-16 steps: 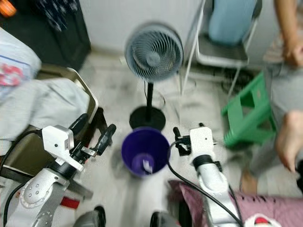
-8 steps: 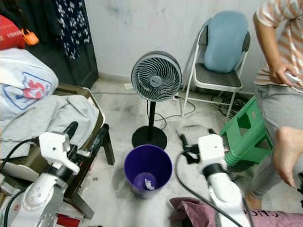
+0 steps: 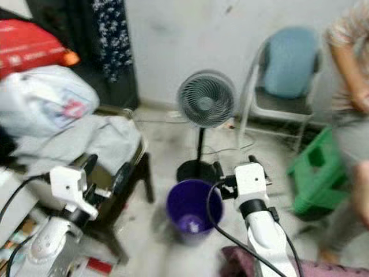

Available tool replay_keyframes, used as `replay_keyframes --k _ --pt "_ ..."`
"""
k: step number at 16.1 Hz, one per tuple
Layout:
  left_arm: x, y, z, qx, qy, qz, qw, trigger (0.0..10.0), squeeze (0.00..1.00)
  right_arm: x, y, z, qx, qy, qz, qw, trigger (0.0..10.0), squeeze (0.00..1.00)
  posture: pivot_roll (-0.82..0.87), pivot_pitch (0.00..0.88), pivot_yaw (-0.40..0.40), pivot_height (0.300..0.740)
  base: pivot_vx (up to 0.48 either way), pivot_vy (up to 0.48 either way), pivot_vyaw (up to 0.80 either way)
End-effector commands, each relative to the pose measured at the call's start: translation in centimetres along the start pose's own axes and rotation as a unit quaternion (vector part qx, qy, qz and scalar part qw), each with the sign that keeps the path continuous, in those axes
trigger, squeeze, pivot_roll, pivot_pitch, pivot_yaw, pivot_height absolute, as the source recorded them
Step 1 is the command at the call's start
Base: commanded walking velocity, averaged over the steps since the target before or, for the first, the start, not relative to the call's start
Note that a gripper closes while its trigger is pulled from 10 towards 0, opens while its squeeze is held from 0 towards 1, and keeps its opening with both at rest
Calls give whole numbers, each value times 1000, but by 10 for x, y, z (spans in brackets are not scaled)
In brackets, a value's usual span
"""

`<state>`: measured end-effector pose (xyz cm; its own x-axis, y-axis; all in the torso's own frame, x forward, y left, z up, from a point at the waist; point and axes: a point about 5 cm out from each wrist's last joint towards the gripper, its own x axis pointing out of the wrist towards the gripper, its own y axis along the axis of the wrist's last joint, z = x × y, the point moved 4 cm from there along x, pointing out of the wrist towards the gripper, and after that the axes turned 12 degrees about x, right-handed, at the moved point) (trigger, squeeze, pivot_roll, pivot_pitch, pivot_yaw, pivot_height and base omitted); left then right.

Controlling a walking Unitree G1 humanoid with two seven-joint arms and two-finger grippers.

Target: Clean up the room

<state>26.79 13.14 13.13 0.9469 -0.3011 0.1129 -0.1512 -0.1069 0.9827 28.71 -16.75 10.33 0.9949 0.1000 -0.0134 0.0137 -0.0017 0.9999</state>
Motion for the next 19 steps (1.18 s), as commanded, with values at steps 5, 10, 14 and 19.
replay_keyframes --k 5,10,14,19 --pt "2 3 1 4 -8 3 1000 10000 0 1 8 0 -3 0 9 1000 10000 0 -80 47 -3 740 0 0 415" --pt "3 4 5 0 -16 5 1000 10000 0 0 9 0 7 -7 7 1000 10000 0 -88 57 -6 740 0 0 0" --pt "2 5 7 -4 -25 8 1000 10000 0 -2 7 -2 16 -7 5 1000 10000 0 -87 64 -6 740 0 0 0" --pt "2 8 11 -12 -41 17 999 10000 0 -2 7 1 21 -14 -1 1000 10000 0 -94 71 -6 740 207 0 0"
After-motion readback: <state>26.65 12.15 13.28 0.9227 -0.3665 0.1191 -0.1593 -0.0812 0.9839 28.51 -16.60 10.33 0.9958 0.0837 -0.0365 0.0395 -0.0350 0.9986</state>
